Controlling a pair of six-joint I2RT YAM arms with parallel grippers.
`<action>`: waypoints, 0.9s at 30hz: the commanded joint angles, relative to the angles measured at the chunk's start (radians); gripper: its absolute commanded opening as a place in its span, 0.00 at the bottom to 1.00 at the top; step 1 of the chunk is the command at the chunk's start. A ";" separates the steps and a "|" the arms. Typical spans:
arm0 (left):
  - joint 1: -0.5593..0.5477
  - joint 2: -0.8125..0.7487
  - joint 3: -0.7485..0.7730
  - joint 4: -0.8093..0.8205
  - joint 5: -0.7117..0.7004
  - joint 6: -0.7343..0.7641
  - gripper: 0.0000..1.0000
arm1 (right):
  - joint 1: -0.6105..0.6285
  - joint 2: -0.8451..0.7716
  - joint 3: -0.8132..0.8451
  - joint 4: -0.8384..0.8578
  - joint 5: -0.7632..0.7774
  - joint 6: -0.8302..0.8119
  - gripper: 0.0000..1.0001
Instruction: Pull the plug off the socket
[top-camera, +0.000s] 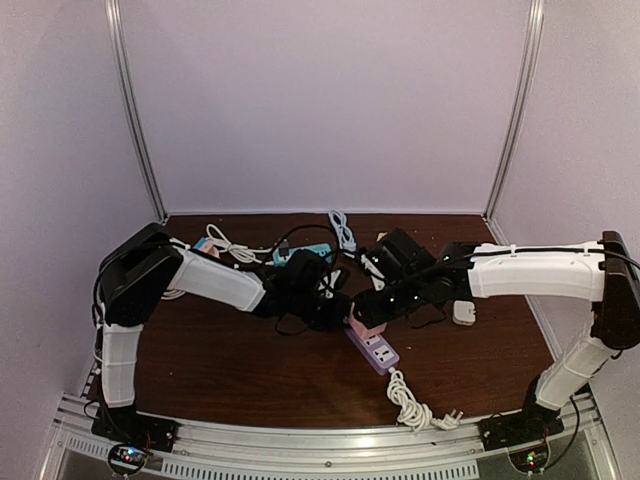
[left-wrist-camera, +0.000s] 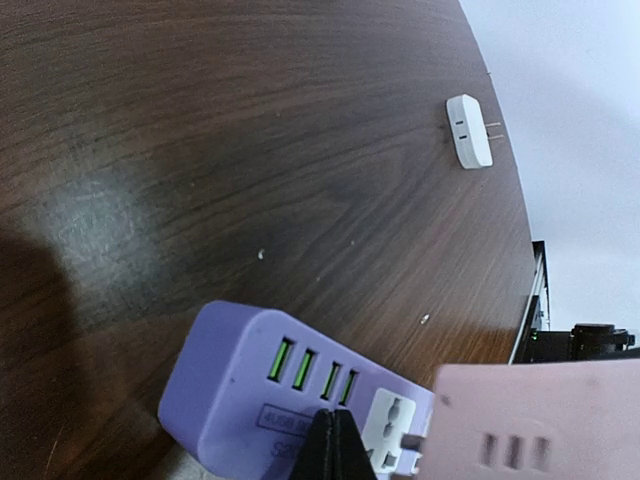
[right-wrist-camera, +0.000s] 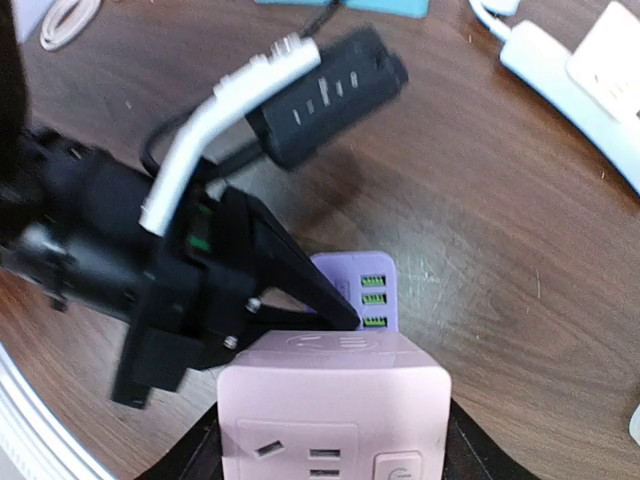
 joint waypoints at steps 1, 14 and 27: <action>-0.015 0.130 -0.088 -0.357 -0.101 0.015 0.00 | 0.014 -0.062 0.052 0.143 0.017 0.023 0.24; -0.016 0.086 -0.012 -0.387 -0.099 0.052 0.00 | 0.015 -0.113 0.028 0.083 0.179 0.064 0.24; -0.020 -0.007 0.246 -0.382 -0.142 0.181 0.04 | -0.321 -0.361 -0.343 0.380 -0.114 0.198 0.24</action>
